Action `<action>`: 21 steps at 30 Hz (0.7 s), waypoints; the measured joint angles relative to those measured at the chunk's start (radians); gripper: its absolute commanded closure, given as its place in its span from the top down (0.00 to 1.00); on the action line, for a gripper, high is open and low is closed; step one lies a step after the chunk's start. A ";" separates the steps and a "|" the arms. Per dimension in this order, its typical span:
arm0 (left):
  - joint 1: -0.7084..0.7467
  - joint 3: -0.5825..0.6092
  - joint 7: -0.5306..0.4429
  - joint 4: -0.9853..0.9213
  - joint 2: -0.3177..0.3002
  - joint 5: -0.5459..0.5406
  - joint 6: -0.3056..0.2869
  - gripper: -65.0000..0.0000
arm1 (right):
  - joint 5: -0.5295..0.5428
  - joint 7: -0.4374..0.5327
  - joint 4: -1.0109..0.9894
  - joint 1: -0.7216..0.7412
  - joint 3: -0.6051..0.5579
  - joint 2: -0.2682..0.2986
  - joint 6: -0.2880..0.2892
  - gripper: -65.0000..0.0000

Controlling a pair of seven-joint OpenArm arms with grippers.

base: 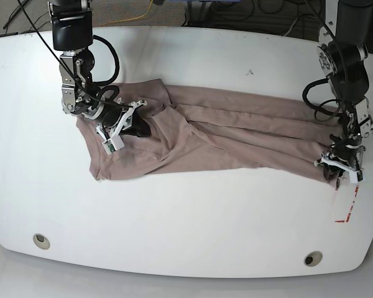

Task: Layout the t-shirt on the table in an organized manner, then fold the t-shirt properly
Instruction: 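Pinch the hem edge with the left gripper and tug it outward, then lift the left gripper and regrasp the strip end higher up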

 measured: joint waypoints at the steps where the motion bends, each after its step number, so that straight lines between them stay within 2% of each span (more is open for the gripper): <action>1: -0.002 0.000 -0.003 0.000 0.000 -0.001 0.000 0.24 | 0.000 0.000 0.000 0.000 0.000 0.000 0.000 0.00; 7: -0.001 -0.006 -0.004 0.002 0.001 0.000 0.000 0.21 | 0.000 0.000 0.000 0.000 0.000 0.000 0.000 0.00; 9: 0.005 -0.008 0.002 0.023 0.002 0.000 0.002 0.15 | 0.000 0.000 0.000 0.000 0.000 0.000 0.000 0.00; 12: 0.014 -0.015 0.010 0.077 0.005 -0.002 0.002 0.01 | 0.000 0.000 0.000 0.000 0.000 0.000 0.000 0.00; 21: 0.024 -0.017 -0.005 0.124 0.001 -0.006 0.002 0.00 | 0.000 0.000 0.000 0.000 0.000 0.000 0.000 0.00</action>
